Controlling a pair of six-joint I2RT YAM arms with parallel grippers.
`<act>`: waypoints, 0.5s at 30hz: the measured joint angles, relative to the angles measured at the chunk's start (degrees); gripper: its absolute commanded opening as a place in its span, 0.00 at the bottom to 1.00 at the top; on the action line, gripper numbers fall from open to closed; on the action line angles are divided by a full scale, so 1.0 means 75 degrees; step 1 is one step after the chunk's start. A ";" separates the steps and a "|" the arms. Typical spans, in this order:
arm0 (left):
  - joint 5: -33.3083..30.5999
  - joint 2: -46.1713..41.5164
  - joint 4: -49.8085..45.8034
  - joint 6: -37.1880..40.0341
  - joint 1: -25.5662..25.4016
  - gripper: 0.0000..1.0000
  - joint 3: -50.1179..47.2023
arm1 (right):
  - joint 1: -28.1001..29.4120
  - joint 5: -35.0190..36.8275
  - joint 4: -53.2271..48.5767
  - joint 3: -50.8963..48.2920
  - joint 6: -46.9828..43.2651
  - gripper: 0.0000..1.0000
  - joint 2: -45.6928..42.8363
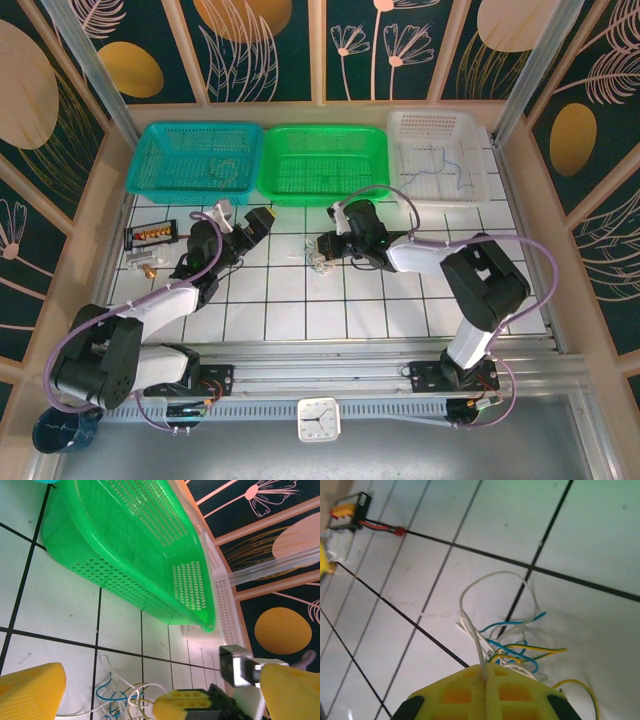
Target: Untangle the cables
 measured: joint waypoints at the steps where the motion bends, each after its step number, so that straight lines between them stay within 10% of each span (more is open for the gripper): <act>1: 0.0009 0.0009 0.0000 0.0000 0.0000 0.99 0.0000 | 0.0000 -0.0003 0.0000 -0.0015 -0.0006 0.00 -0.0125; 15: 0.0519 0.0600 0.0420 -0.0143 -0.0003 0.99 0.0064 | 0.0000 -0.0140 0.0128 -0.0717 0.0006 0.00 -0.1909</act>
